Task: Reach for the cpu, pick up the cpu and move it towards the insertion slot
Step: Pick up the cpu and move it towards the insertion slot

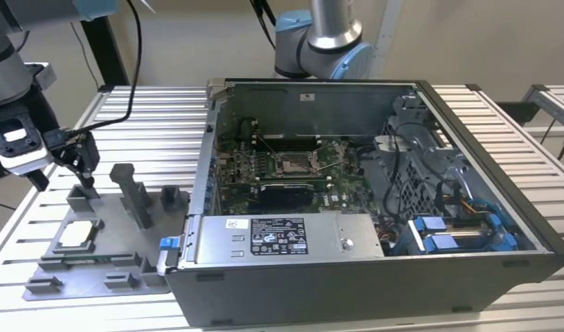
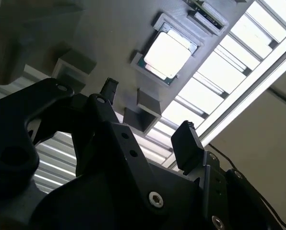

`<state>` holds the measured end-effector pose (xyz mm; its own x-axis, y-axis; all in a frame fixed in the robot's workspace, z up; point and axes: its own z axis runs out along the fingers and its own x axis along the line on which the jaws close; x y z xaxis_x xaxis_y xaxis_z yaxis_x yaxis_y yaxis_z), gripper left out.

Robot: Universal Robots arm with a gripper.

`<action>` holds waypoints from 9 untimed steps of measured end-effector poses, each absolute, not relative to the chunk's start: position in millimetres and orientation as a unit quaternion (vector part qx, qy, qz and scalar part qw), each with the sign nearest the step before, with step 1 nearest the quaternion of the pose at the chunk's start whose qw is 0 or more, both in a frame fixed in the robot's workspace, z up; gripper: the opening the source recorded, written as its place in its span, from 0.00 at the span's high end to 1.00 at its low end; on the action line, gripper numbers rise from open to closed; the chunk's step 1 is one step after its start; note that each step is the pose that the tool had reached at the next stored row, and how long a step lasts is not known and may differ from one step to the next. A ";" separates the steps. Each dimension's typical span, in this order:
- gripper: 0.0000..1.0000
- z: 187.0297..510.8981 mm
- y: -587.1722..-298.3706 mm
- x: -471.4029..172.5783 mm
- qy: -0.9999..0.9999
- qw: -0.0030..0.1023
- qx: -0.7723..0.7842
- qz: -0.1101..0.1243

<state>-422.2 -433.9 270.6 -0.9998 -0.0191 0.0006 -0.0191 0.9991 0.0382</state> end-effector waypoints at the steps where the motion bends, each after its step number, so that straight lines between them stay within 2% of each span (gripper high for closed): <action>1: 0.00 269.8 -433.9 -422.3 -1.000 0.000 0.010 -0.019; 9: 0.00 263.0 -437.4 -424.5 -1.000 0.001 0.009 -0.019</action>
<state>-424.5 -437.4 263.0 -0.9998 -0.0190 0.0007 -0.0190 0.9991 0.0382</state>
